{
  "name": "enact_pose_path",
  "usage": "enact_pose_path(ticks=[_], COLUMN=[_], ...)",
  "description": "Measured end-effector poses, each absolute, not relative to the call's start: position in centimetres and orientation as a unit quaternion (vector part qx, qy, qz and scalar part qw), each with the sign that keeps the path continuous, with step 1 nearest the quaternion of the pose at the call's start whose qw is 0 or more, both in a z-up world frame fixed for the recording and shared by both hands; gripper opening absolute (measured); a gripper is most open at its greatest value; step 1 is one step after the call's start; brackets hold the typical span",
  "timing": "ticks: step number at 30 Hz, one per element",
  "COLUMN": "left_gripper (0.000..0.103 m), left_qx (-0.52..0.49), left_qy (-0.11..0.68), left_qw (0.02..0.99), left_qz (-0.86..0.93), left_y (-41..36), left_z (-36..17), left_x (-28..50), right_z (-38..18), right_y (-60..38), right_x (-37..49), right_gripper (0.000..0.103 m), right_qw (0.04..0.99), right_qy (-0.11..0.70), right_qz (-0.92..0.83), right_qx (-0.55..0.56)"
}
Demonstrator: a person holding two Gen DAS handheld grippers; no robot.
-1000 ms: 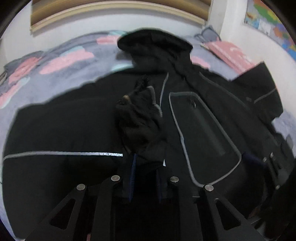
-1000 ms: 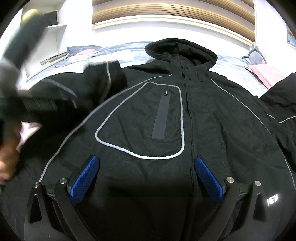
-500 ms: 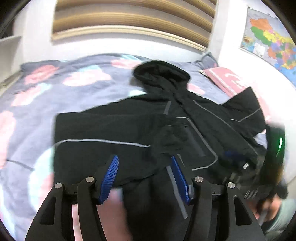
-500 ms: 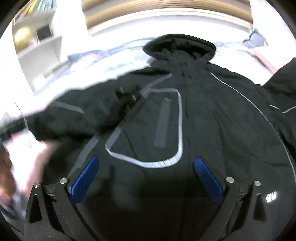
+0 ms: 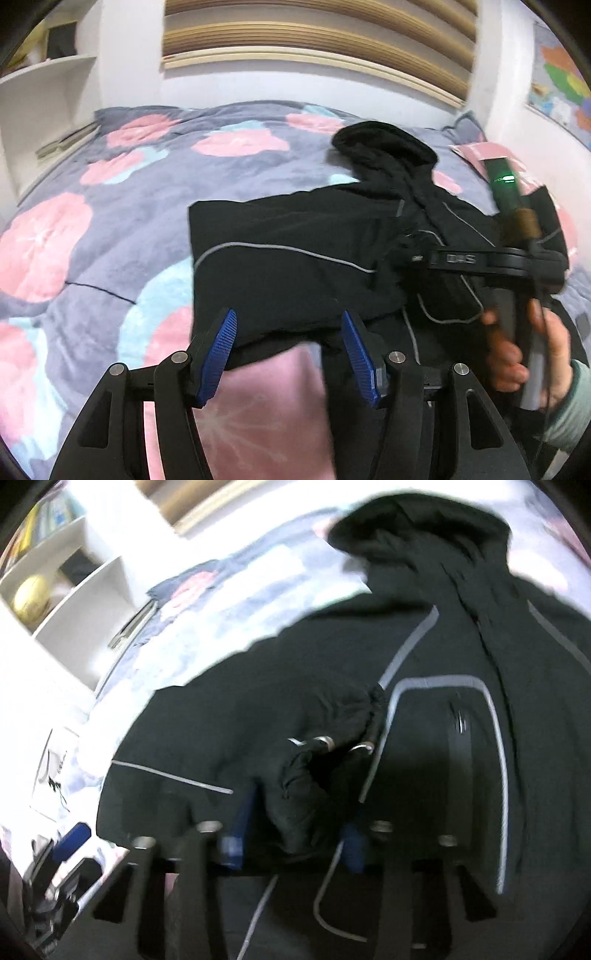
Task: Fold large clothes
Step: 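Fold the sleeve across the jacket body with the left gripper while the right gripper grasps the other cuff, then release the sleeve onto the jacket body with the left gripper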
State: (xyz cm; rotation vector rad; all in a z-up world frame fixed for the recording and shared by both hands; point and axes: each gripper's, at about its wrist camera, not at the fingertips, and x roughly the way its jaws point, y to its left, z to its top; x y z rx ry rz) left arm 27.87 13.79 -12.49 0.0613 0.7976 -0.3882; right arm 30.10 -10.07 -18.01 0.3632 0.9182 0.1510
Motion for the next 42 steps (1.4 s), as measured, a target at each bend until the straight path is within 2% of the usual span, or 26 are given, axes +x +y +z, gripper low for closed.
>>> enact_pose_path(ticks=[7, 13, 19, 25, 32, 34, 37, 40, 42], left_gripper=[0.06, 0.06, 0.06, 0.06, 0.06, 0.061, 0.061, 0.061, 0.061], left_qx=[0.021, 0.031, 0.047, 0.07, 0.082, 0.093, 0.094, 0.094, 0.07], left_qy=[0.367, 0.35, 0.355, 0.394, 0.479, 0.479, 0.476, 0.477, 0.466], left_qw=[0.914, 0.917, 0.907, 0.884, 0.844, 0.844, 0.845, 0.846, 0.85], left_qz=[-0.171, -0.19, -0.222, -0.242, -0.226, -0.223, -0.225, -0.221, -0.236], left_y=[12.2, 7.8, 2.3, -3.2, -7.2, -7.6, -7.5, -7.3, -7.0], left_z=[-9.5, -6.5, -5.9, -9.1, -17.6, -19.6, -19.7, -18.8, -17.3], left_x=[28.6, 28.5, 28.9, 30.3, 32.8, 32.9, 32.9, 32.6, 31.8], right_z=[-10.9, -5.7, -2.4, -5.0, -14.8, -17.6, -20.0, -18.6, -15.9], right_y=[-13.7, -20.4, -27.6, -34.1, -37.6, -38.7, -39.9, -40.8, -40.5], right_x=[27.2, 23.6, 20.2, 19.1, 19.0, 18.9, 17.9, 16.3, 15.2], right_gripper=[0.028, 0.027, 0.027, 0.028, 0.028, 0.028, 0.033, 0.041, 0.053], right_qw=[0.91, 0.93, 0.947, 0.936, 0.897, 0.88, 0.862, 0.859, 0.872], right_qy=[0.374, 0.328, 0.292, 0.323, 0.413, 0.442, 0.467, 0.465, 0.44], right_qz=[0.073, 0.041, -0.017, -0.045, -0.068, -0.072, -0.068, -0.078, -0.1], right_qx=[0.166, 0.162, 0.134, 0.135, 0.144, 0.161, 0.187, 0.198, 0.187])
